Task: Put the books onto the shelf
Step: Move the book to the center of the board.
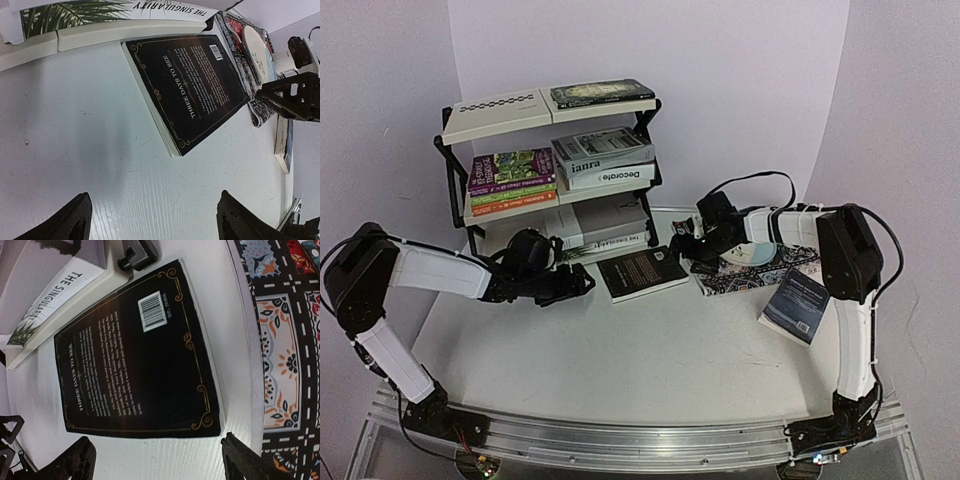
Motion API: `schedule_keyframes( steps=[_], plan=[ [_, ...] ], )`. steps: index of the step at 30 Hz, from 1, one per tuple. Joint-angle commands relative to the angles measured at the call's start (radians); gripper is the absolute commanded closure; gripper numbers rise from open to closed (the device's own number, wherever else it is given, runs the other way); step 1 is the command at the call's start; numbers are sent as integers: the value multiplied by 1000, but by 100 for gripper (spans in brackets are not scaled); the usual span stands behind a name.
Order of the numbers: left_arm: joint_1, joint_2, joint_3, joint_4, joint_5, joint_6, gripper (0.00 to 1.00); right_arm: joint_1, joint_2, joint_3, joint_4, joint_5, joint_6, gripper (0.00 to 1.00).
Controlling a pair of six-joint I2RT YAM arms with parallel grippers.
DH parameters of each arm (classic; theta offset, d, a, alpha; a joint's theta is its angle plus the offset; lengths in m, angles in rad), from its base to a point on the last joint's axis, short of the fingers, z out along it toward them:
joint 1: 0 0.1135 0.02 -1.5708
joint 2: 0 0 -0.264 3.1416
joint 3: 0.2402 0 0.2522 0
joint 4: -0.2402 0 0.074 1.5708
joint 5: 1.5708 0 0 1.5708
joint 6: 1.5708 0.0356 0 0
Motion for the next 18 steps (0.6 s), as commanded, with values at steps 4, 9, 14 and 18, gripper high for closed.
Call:
schedule_keyframes(
  steps=[4, 9, 14, 18],
  plan=[
    [-6, 129, 127, 82, -5, -62, 13, -9, 97, 124, -24, 70, -73, 15],
    [-6, 188, 147, 122, 7, -90, 19, -13, 149, 153, -26, 26, -70, 20],
    [-6, 266, 184, 161, 44, -111, 25, -13, 174, 157, -27, 2, -67, 25],
    [-6, 306, 211, 177, 56, -118, 29, -13, 175, 147, -28, -37, -63, 32]
  ],
)
